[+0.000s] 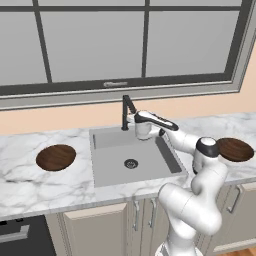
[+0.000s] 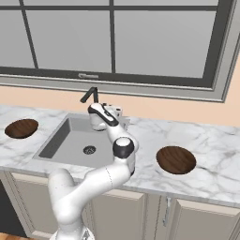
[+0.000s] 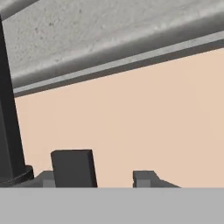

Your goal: Rinse each bowl for a few seconds and place them down in the sink or on the counter.

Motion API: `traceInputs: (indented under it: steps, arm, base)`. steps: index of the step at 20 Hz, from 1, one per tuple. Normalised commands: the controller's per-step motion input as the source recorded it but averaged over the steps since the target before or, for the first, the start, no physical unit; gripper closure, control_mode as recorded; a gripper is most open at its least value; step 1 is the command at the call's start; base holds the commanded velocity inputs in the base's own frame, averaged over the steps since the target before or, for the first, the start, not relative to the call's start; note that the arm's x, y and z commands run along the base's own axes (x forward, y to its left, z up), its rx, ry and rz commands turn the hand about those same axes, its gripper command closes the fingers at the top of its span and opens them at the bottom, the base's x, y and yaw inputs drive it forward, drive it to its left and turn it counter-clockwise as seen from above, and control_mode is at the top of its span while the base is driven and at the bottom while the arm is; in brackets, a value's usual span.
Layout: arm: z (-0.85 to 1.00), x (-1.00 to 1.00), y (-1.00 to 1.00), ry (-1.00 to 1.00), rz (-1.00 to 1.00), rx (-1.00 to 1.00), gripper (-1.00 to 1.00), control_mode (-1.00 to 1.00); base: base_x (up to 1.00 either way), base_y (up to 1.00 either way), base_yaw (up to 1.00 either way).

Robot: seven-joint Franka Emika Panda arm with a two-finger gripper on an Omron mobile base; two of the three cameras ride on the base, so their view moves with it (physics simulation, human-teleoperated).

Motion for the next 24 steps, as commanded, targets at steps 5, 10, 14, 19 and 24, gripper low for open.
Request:
traceInputs:
  steps: [5, 10, 14, 19, 24]
  arm:
    - [0.0, 0.02, -0.66, 0.0, -0.08, 0.1, 1.0, -1.0]
    - [-0.01, 0.19, -0.83, 0.03, -0.08, 0.15, 1.0, -1.0]
    - [-0.08, 0.26, -0.8, 0.07, -0.07, 0.16, 1.0, -1.0]
    - [-0.15, 0.2, -0.79, 0.13, -0.07, 0.14, 1.0, -1.0]
    - [-0.2, 0.12, -0.8, 0.13, -0.06, 0.14, 1.0, -1.0]
  base:
    - [0.0, 0.0, 0.0]
    - [0.0, 0.0, 0.0]
    - [0.0, 0.0, 0.0]
    - [0.0, 0.0, 0.0]
    - [0.0, 0.0, 0.0]
